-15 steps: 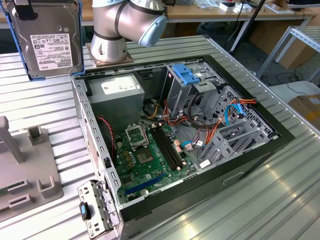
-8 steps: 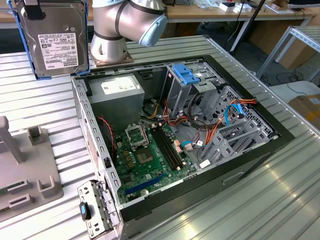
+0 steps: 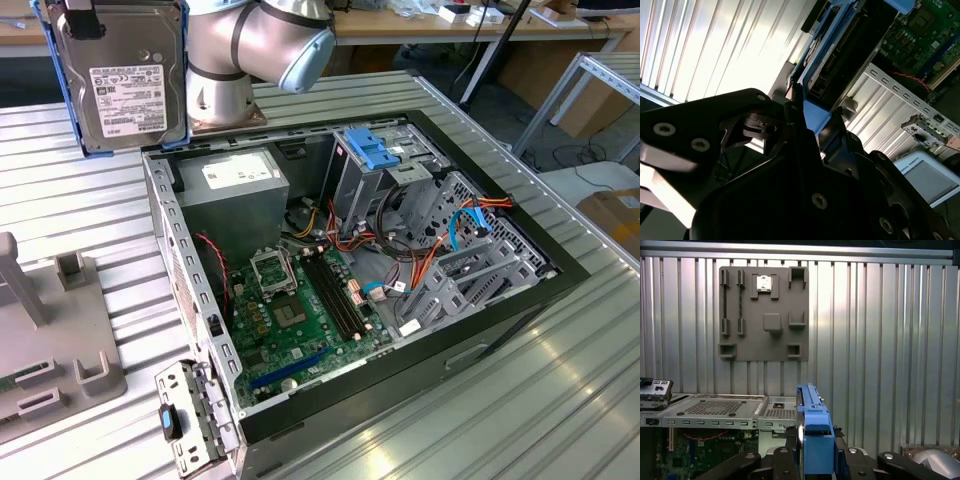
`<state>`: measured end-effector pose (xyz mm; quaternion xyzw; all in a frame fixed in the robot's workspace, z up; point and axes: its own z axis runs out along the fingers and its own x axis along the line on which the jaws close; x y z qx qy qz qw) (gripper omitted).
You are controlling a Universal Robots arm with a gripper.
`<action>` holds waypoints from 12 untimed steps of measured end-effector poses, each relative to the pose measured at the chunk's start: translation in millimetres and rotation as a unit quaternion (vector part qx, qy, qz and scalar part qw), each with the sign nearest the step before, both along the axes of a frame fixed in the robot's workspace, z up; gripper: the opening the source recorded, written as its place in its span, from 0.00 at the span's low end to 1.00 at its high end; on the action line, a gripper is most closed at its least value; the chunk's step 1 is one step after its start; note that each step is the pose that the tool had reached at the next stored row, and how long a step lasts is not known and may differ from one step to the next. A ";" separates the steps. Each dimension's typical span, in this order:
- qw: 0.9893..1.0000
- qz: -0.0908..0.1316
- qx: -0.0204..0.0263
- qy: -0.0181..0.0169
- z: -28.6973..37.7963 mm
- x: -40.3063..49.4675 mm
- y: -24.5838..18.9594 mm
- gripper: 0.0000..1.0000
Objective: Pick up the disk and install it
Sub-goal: 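Pick up the disk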
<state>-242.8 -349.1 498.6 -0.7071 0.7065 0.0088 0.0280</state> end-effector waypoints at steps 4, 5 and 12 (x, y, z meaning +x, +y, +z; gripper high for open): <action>1.000 0.000 0.000 0.000 0.0 5.2 0.3 0.37; 1.000 0.000 0.000 0.000 0.0 6.1 0.4 0.37; 1.000 0.000 0.000 0.000 0.0 12.5 0.9 0.37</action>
